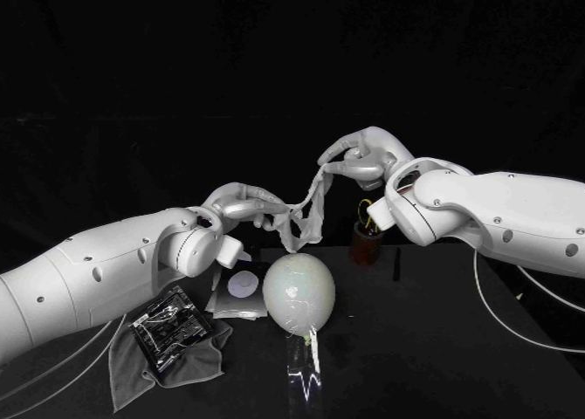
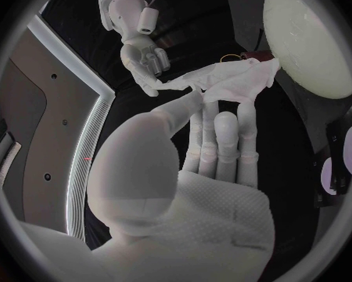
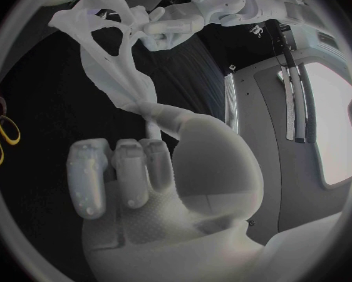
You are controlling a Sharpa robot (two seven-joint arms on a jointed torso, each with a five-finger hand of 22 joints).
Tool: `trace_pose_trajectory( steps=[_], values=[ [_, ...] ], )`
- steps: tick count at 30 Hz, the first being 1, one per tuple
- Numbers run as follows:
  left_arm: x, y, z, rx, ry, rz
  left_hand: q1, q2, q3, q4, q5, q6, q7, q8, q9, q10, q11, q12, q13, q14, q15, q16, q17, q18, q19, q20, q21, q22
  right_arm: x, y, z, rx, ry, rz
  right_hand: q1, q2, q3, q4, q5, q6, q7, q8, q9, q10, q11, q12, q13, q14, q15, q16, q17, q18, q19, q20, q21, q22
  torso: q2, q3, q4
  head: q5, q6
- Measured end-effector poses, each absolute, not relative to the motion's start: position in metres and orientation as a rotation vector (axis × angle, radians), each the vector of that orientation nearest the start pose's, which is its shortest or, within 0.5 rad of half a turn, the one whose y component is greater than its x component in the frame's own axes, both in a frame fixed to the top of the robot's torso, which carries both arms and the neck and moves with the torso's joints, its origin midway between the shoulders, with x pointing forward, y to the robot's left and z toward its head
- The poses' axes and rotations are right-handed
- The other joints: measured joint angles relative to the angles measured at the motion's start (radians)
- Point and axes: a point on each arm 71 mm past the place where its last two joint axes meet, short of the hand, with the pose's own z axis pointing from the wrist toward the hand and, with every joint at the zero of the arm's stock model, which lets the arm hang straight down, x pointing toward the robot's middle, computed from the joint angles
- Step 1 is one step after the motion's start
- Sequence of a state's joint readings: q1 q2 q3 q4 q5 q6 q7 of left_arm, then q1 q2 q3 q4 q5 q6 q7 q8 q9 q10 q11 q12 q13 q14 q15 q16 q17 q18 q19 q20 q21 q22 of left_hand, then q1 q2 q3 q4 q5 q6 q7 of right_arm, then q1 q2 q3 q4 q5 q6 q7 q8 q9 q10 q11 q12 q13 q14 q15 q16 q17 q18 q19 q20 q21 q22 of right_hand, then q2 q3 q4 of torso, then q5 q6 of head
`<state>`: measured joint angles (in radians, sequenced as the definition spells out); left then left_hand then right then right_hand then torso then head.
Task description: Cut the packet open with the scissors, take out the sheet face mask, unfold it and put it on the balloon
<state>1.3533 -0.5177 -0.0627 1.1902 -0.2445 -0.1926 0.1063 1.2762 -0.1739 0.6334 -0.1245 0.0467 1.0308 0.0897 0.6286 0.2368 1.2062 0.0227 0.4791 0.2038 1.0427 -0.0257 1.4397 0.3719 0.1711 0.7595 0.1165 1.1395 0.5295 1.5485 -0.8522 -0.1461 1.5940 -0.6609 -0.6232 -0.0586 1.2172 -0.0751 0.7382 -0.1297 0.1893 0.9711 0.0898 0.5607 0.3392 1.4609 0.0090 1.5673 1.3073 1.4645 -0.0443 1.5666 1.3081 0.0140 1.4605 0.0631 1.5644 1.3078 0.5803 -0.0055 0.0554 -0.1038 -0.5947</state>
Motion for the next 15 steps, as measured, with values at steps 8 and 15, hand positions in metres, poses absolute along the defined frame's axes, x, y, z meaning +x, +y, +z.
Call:
trace_pose_trajectory(
  steps=[8,15],
  values=[
    [0.559,0.120,-0.139,-0.753,1.728,-1.388,0.063,0.036,0.005,-0.036,-0.001,-0.044,0.041,-0.045,-0.012,-0.060,0.035,-0.024,-0.006,-0.023,0.021,-0.003,-0.033,-0.001,0.016,-0.006,0.027,0.015,0.509,-0.200,-0.038,0.523,1.352,0.983,0.000,0.000,0.000,0.000,0.000,0.000,0.000,0.000,0.001,0.000,0.000,-0.001,0.001,0.000,0.000,-0.001,0.000,0.000,0.000,0.000,0.000,0.000,0.000,-0.0001,-0.0005,-0.002,0.000],
    [0.557,0.114,-0.142,-0.705,1.718,-1.382,0.078,0.051,-0.031,-0.035,-0.001,-0.108,0.057,-0.097,-0.033,-0.088,0.056,-0.044,-0.015,-0.050,0.044,-0.023,-0.062,-0.002,-0.015,0.003,0.030,0.021,0.507,-0.192,-0.036,0.516,1.352,1.005,0.000,0.000,0.000,0.000,-0.004,0.000,0.000,-0.002,0.001,0.000,0.000,-0.003,0.001,0.000,0.000,0.001,0.000,0.000,0.000,0.000,0.001,0.000,0.001,-0.0004,-0.0005,-0.004,0.000]
  ],
)
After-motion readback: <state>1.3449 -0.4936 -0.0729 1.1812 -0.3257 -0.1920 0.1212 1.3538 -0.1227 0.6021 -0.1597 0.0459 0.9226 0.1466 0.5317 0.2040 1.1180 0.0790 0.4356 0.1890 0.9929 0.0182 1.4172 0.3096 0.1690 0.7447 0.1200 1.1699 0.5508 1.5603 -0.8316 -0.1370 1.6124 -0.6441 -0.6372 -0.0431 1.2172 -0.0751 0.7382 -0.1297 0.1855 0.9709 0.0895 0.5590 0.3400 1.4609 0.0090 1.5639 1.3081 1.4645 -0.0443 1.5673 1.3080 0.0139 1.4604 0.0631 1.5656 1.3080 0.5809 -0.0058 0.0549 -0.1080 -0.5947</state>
